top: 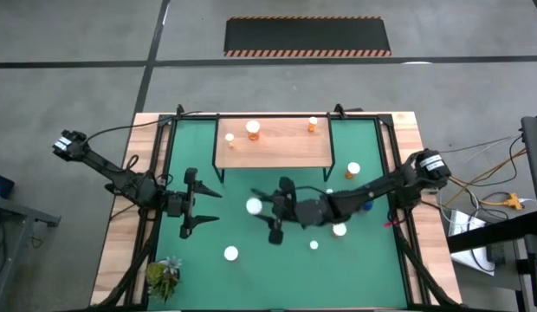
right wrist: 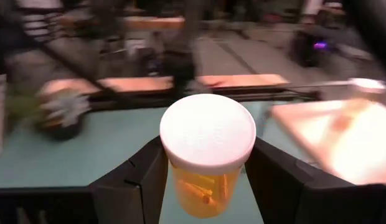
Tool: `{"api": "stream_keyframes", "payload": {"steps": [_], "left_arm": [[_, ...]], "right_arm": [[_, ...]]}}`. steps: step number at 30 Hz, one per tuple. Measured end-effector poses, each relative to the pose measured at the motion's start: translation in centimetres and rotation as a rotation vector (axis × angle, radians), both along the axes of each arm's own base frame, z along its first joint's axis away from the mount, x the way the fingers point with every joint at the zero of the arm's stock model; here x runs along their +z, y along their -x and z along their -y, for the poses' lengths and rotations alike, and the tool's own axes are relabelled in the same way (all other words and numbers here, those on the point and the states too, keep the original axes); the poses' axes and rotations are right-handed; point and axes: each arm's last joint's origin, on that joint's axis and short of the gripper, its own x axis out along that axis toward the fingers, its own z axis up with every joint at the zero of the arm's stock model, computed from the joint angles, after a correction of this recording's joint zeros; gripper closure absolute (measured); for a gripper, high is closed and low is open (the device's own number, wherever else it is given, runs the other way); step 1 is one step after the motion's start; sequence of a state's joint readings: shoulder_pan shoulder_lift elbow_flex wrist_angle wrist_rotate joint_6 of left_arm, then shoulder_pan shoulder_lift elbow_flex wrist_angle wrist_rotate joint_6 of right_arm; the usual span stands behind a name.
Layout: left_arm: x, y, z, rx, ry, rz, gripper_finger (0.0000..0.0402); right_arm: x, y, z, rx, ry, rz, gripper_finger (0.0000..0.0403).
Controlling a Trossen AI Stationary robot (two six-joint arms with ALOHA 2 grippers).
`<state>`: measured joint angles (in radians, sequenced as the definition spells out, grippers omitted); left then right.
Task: Pick and place medicine bottles onto shelf by color
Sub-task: Put the big orange pill bottle on the shelf
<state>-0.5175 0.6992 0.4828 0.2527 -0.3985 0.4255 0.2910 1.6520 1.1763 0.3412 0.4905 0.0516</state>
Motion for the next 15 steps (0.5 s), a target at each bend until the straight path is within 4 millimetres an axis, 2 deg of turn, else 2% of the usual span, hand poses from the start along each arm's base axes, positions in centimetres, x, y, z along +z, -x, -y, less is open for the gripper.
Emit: {"api": "stream_keyframes", "payload": {"steps": [3,6,11,15], "left_arm": [[0.0,0.0,0.0,0.000,0.000,0.000,0.0132],[0.0,0.0,0.0,-0.001,0.000,0.000,0.0132],[0.0,0.0,0.0,0.000,0.000,0.000,0.0132],[0.0,0.0,0.0,0.000,-0.001,-0.001,0.0132]], "right_arm": [[0.2,-0.5,2.2,-0.136,-0.017,0.024,0.0220],[0.8,-1.0,3.9,-0.202,-0.035,0.048,0.0220],[1.8,-1.5,6.0,-0.263,-0.065,0.064,0.0220],[1.7,-2.1,7.2,-0.312,-0.078,0.029,0.0220]]}}
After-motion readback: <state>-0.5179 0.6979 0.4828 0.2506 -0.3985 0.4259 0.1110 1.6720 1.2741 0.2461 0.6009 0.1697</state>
